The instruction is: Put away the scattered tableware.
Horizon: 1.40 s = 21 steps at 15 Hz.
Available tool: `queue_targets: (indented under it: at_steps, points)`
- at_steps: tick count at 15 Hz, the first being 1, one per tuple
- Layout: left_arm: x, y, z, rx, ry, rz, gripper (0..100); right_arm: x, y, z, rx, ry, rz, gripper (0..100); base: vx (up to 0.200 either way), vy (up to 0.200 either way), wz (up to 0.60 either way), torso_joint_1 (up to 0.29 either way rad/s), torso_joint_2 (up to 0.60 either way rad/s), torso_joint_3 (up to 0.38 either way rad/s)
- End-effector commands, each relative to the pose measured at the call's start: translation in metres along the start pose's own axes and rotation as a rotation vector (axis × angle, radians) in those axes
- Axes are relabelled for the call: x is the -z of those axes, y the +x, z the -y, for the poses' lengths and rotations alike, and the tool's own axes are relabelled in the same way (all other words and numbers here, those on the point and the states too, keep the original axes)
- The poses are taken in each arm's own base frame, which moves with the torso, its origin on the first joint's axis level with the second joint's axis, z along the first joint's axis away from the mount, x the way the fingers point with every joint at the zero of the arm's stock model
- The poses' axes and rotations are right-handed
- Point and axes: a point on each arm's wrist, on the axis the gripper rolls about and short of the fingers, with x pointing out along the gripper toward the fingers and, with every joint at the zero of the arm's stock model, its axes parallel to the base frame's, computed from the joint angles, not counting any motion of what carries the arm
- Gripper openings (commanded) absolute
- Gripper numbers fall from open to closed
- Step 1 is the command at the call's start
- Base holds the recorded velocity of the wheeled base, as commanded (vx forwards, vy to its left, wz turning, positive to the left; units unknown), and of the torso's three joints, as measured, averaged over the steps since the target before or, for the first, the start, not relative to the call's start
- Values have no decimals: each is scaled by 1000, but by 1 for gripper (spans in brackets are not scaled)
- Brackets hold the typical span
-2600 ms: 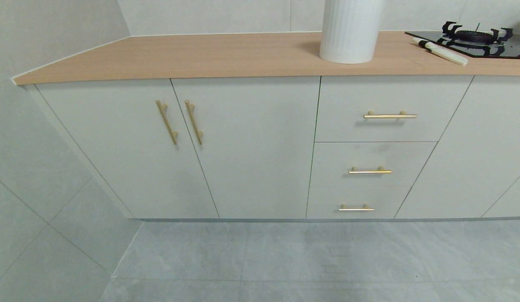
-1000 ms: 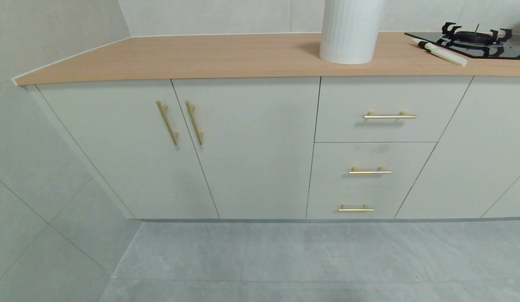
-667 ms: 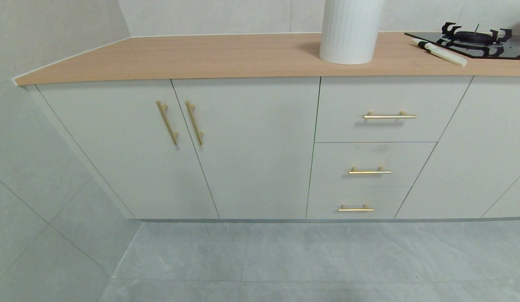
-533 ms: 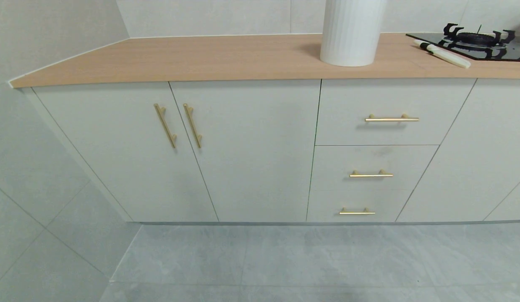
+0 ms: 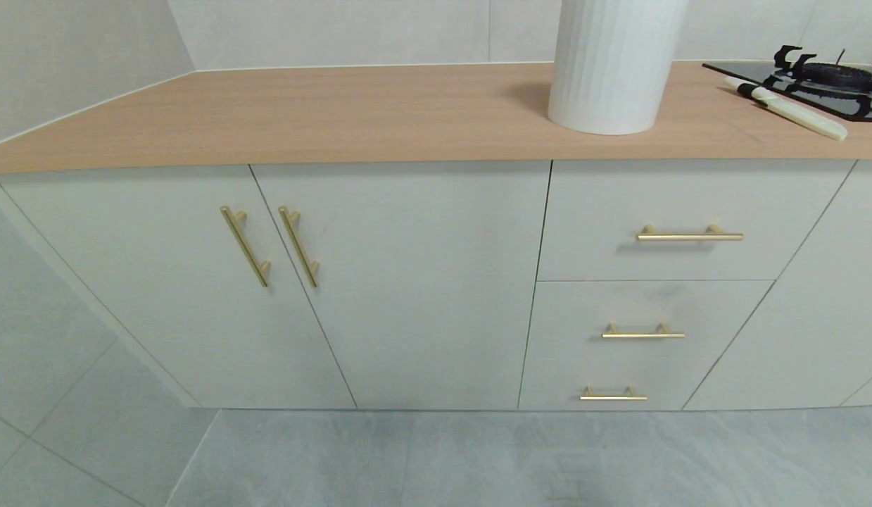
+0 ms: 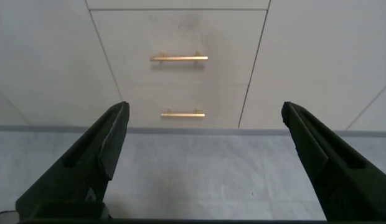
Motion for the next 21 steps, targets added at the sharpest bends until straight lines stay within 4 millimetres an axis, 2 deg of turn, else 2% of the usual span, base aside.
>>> queue_targets:
  at_steps: [1,16,21]
  points:
    - [0,0,0,-1,0,0,100,0,0,0,0,0,-2,100,200,0,0,2,2,2]
    - [0,0,0,-1,-1,0,100,0,0,0,0,1,-2,100,200,0,0,3,4,3]
    - [0,0,0,-1,-1,0,100,0,0,0,0,1,-2,100,0,0,0,0,0,0]
